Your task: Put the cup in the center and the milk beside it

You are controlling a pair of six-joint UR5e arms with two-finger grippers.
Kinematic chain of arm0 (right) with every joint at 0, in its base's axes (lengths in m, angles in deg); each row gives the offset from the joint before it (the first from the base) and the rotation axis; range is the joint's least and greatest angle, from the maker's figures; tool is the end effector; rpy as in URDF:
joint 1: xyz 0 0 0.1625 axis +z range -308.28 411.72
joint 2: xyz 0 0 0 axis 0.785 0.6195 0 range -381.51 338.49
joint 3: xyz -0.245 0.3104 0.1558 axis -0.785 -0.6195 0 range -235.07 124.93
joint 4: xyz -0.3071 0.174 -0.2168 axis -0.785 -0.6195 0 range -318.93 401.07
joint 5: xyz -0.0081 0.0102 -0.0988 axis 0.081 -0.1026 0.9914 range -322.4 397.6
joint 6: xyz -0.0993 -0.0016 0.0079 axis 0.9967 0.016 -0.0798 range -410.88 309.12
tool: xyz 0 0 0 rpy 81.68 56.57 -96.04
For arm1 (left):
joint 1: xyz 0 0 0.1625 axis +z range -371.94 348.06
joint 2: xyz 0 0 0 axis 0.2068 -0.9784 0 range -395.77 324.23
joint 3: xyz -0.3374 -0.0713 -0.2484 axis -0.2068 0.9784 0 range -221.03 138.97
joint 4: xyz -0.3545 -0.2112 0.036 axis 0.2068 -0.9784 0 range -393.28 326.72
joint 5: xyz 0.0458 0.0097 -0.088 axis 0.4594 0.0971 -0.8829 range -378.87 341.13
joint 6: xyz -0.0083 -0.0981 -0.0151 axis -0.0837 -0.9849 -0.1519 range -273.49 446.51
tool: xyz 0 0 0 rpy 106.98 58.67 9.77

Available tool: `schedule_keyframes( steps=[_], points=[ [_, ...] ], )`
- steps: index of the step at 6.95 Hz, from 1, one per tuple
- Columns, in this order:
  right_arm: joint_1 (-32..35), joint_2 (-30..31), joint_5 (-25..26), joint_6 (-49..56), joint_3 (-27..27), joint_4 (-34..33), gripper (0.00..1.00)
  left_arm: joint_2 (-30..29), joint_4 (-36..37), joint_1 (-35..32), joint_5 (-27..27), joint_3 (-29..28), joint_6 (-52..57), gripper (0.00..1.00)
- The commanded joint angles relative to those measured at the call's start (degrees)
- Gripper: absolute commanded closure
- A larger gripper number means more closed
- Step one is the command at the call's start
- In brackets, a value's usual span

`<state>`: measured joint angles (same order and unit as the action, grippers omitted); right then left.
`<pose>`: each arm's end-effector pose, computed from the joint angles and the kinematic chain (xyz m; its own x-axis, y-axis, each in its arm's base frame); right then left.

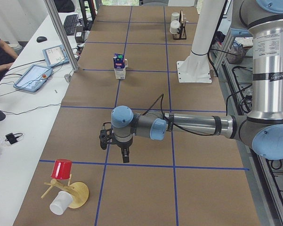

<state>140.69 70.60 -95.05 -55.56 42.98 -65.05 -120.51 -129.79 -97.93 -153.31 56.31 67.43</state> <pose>0.0576 -0.4608 0.6364 0.7366 0.1864 0.6502 -0.0425 0.9721 -0.2305 -0.0311 -0.4655 0.6268 0.6888 -0.1765 -0.7032 0.1651 0.9826 -0.0850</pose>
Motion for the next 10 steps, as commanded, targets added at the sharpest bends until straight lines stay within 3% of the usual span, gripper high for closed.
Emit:
schedule_keyframes(
  steps=[1, 3, 5, 10],
  points=[
    [0.2, 0.0, -0.3, 0.1, -0.4, 0.0, 0.00, -0.2, 2.4, -1.0, 0.0, 0.1, 0.0, 0.02],
    [1.4, 0.4, 0.1, 0.3, -0.1, 1.9, 0.00, -0.2, 2.4, -1.1, 0.3, 0.1, 0.1, 0.02],
    [1.5, 2.3, 1.2, 0.2, -0.7, 8.6, 0.00, -0.2, 2.5, -1.1, 0.7, 0.0, 3.4, 0.02],
    [1.5, 2.6, 1.1, -0.1, -0.6, 8.6, 0.00, 0.3, 2.5, -1.0, 0.7, -0.1, 3.5, 0.02]
  ],
)
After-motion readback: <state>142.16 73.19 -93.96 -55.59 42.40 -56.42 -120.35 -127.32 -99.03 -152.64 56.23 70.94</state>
